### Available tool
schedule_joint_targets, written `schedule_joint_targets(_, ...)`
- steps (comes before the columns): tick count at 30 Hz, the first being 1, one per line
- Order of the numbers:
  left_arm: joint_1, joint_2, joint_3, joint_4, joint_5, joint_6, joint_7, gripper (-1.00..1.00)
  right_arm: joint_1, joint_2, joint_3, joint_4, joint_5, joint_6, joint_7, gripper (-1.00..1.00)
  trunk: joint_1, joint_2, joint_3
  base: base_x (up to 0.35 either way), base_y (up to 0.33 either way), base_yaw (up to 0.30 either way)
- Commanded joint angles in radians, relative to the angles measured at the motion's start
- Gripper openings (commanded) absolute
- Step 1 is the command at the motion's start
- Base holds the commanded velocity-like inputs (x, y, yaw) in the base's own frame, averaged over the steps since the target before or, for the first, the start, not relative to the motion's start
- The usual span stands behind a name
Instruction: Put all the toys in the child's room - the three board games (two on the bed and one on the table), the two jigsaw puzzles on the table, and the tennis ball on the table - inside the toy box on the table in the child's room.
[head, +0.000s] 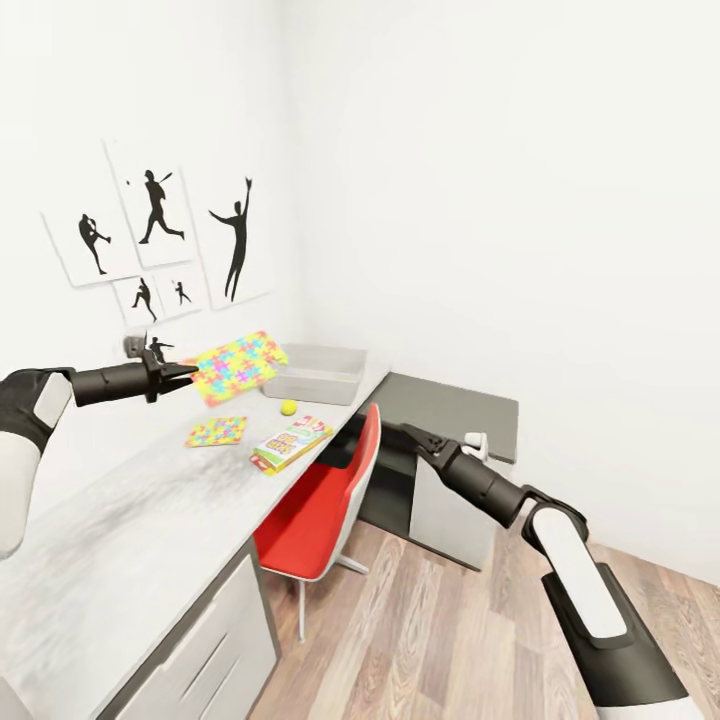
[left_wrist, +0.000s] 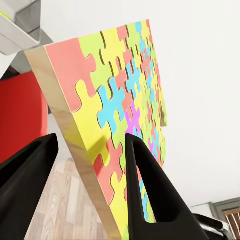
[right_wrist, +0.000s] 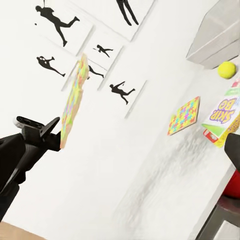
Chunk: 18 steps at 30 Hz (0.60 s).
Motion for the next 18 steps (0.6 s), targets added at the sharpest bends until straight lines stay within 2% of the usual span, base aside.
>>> schedule_joint_targets(1,-0.001,-0.001,0.003,0.001,0.002,0.006,0.002,-1.00,-0.001,0.000,0.000,-0.002,0.001,0.002,0.003,1.00,0.001,-0.003,-0.002,0.000,-0.197,0.000)
schedule_joint_targets(5,-0.002,-0.004,0.003,0.000,0.002,0.007,0.016,-1.00,-0.007,-0.003,-0.004,-0.005,0.004,0.032,-0.003,1.00,0.001,-0.003,-0.002,0.018,-0.183,0.000)
schedule_joint_targets(7,-0.001,-0.005,0.003,0.000,0.002,0.007,0.019,-1.00,-0.028,-0.010,-0.022,-0.006,0.004,0.112,-0.026,1.00,0.001,-0.003,-0.002,0.040,-0.144,0.000)
schedule_joint_targets(9,-0.001,-0.004,0.004,0.000,0.002,0.007,0.020,-1.00,-0.085,-0.011,-0.054,-0.006,0.000,0.197,-0.058,1.00,0.001,-0.003,-0.002,0.056,-0.108,0.000)
schedule_joint_targets(11,-0.002,-0.005,0.004,0.000,0.002,0.007,0.021,-1.00,-0.191,-0.004,-0.106,0.000,-0.003,0.301,-0.116,1.00,0.001,-0.003,-0.002,0.064,-0.090,0.000)
schedule_joint_targets(12,-0.002,-0.005,0.004,0.001,0.002,0.007,0.021,-1.00,-0.222,-0.003,-0.117,0.004,-0.004,0.317,-0.134,1.00,0.001,-0.003,-0.002,0.062,-0.079,0.000)
schedule_joint_targets(13,-0.002,-0.008,0.004,0.001,0.003,0.007,0.022,-1.00,-0.285,-0.001,-0.134,0.022,-0.006,0.337,-0.175,1.00,0.001,-0.003,-0.002,0.043,-0.054,0.000)
schedule_joint_targets(14,-0.002,-0.009,0.004,0.001,0.003,0.007,0.022,-1.00,-0.318,-0.001,-0.140,0.036,-0.006,0.345,-0.198,1.00,0.001,-0.003,-0.002,0.035,-0.043,0.000)
schedule_joint_targets(15,-0.002,-0.012,0.004,0.001,0.003,0.007,0.022,-1.00,-0.387,0.001,-0.147,0.073,-0.007,0.356,-0.249,1.00,0.001,-0.003,-0.002,0.022,-0.028,0.000)
schedule_joint_targets(16,-0.002,-0.013,0.004,0.001,0.003,0.007,0.022,-1.00,-0.423,0.002,-0.149,0.097,-0.008,0.359,-0.275,1.00,0.001,-0.003,-0.002,0.018,-0.022,0.000)
schedule_joint_targets(17,-0.002,-0.015,0.004,0.001,0.003,0.007,0.022,-1.00,-0.492,0.003,-0.152,0.156,-0.009,0.365,-0.330,1.00,0.001,-0.003,-0.002,0.011,-0.014,0.000)
schedule_joint_targets(18,-0.002,-0.015,0.004,0.001,0.003,0.007,0.022,-1.00,-0.527,0.004,-0.152,0.191,-0.010,0.367,-0.358,1.00,0.001,-0.003,-0.002,0.009,-0.011,0.000)
